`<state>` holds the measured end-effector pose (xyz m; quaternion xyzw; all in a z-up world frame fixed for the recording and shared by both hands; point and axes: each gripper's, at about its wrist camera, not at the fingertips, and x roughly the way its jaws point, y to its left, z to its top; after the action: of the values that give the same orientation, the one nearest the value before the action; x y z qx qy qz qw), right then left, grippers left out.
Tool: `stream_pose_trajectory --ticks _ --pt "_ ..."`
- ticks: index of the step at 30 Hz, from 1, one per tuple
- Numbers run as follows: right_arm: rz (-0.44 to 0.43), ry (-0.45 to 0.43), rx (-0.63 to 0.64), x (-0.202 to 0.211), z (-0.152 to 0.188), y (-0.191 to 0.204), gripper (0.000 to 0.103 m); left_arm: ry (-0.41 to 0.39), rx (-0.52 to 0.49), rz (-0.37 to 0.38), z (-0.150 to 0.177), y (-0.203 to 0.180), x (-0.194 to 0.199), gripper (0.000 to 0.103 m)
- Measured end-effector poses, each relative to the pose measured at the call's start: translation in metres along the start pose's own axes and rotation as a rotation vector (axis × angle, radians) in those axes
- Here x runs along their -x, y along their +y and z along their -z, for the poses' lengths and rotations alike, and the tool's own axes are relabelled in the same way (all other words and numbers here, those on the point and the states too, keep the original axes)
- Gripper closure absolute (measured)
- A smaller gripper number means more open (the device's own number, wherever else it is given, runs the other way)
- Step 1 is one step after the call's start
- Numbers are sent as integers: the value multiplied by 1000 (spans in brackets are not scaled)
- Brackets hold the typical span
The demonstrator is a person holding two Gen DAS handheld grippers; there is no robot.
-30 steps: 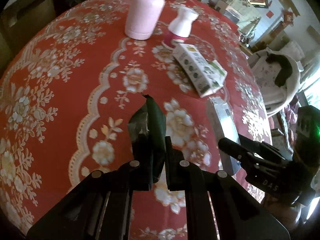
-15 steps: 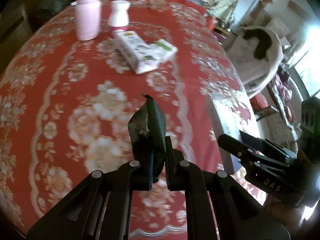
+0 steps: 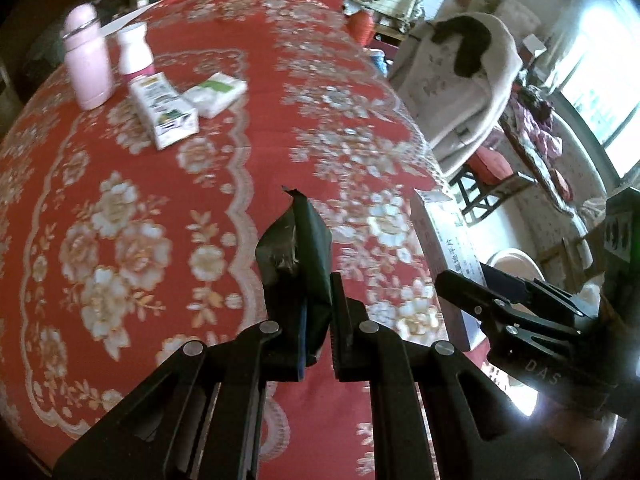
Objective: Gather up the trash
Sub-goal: 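Carry the green pouch and medicine box with both tools over the bucket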
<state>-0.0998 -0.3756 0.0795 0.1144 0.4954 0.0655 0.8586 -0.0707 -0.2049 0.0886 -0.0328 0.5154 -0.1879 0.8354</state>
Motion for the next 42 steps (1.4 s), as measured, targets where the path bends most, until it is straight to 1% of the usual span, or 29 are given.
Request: stream_pose_trajectory --ticks 16,34,42 --pt "78 -45 -114 47 24 -73 56 20 -137 52 7 -88 -16 96" --pt "162 -69 -265 85 62 -144 56 77 -286 130 24 -173 -39 96" --pt "199 -75 -333 100 82 -172 56 110 -343 180 34 -207 -50 96"
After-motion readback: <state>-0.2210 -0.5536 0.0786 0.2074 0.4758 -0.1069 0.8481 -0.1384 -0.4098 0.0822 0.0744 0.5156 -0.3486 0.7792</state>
